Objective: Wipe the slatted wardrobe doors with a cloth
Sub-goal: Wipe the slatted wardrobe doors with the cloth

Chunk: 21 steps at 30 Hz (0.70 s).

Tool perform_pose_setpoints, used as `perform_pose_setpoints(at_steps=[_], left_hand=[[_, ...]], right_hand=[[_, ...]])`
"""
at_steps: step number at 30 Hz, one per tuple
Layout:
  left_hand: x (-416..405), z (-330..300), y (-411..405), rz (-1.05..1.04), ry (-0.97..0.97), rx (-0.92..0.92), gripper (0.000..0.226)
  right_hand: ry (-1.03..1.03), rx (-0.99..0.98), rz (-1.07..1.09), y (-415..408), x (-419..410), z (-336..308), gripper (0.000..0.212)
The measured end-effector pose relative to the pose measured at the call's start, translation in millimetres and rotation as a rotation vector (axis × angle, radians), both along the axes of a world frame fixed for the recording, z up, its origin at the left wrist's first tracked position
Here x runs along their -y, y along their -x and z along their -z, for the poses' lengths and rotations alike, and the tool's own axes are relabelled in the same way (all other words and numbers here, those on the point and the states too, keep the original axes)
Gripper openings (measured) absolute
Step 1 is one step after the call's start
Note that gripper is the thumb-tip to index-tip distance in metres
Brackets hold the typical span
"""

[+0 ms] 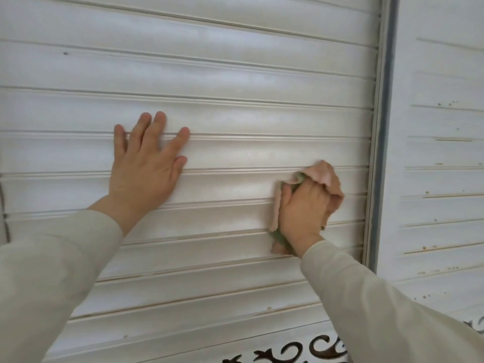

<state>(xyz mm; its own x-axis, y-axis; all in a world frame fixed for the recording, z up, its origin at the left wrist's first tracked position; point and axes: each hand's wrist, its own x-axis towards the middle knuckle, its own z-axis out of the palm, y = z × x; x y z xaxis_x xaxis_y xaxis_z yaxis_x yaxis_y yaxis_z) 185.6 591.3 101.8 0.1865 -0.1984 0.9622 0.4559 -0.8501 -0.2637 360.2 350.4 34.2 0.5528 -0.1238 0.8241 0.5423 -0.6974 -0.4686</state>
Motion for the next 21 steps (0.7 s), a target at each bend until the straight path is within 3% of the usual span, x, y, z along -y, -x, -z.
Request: perform_pose_setpoints(at_steps=[4,8,16,21], left_hand=[[10,-1,-5,0.004,0.053,-0.013,0.050],[2,-15,21,0.025,0.000,-0.074,0.055],[-27,-24,67,-0.003,0.101,0.067,0.053],[-41,-21,87,0.009,0.381,0.185,0.081]], right_hand=[[0.177,0.151,-0.144,39,-50,12,0.073],[0.208,0.142,-0.141,36,-43,11,0.074],[0.112,0.068,-0.061,16,-13,8,0.066],[0.086,-0.002,-0.038,4,13,5,0.071]])
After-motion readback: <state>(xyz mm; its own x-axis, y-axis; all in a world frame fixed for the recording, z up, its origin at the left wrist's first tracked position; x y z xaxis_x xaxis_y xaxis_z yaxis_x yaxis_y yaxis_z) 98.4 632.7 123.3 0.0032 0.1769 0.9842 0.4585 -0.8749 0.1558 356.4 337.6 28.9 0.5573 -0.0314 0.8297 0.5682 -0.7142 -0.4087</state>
